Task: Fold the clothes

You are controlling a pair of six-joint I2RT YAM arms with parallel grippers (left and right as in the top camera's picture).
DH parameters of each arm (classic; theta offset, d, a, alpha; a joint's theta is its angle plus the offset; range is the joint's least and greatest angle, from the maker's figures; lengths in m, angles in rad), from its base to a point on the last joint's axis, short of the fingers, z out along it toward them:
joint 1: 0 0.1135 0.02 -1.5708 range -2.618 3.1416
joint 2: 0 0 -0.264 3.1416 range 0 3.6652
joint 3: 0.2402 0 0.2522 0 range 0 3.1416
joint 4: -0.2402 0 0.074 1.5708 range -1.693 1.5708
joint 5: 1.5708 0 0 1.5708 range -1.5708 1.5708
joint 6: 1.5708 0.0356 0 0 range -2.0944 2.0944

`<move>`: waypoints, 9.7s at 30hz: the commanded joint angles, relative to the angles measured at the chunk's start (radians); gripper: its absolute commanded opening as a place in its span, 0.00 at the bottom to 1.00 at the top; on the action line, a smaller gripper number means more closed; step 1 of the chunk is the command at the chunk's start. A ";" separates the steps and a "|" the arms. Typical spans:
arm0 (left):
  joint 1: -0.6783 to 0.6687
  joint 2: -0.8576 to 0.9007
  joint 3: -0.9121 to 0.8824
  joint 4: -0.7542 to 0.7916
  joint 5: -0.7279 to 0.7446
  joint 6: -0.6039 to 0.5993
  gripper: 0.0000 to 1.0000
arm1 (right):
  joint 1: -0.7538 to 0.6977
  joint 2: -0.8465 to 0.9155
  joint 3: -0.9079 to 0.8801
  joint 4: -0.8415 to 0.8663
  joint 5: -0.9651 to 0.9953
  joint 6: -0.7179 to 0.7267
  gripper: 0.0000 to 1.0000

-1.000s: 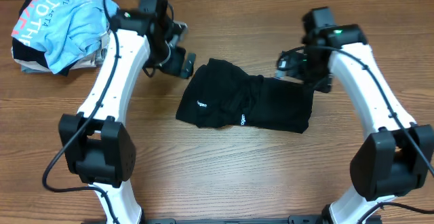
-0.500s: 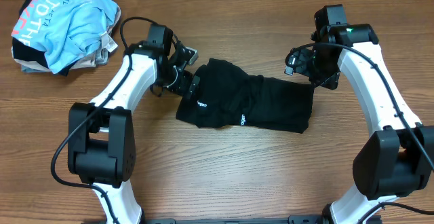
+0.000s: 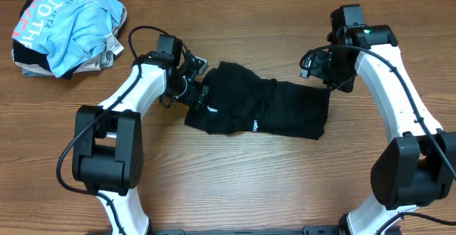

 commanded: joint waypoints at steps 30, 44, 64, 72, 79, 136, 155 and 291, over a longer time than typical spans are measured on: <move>0.076 0.062 0.496 -0.546 -0.083 -0.228 0.04 | 0.015 -0.002 -0.134 0.042 -0.039 0.024 0.04; 0.006 0.060 0.762 -0.754 -0.108 -0.225 0.04 | 0.036 -0.002 -0.448 0.380 -0.205 0.058 0.04; -0.520 0.102 0.953 -0.545 -0.049 -0.369 0.04 | -0.085 -0.058 -0.457 0.437 -0.409 0.054 0.04; -0.621 0.142 0.947 -0.442 -0.082 -0.382 0.04 | -0.389 -0.330 -0.367 0.389 -0.623 0.030 0.04; -0.679 0.290 0.947 -0.412 -0.068 -0.383 0.40 | -0.620 -0.467 -0.356 0.317 -0.627 -0.011 0.04; -0.165 0.085 1.247 -0.792 -0.082 -0.222 1.00 | 0.047 -0.192 -0.298 -0.098 -0.240 -0.282 0.04; -0.165 0.182 1.240 -0.804 -0.078 -0.219 1.00 | 0.049 -0.099 -0.347 0.327 -0.426 -0.558 0.77; -0.541 0.461 0.597 -0.419 -0.385 0.077 0.73 | -0.336 -0.240 -0.058 -0.027 -0.080 -0.048 0.88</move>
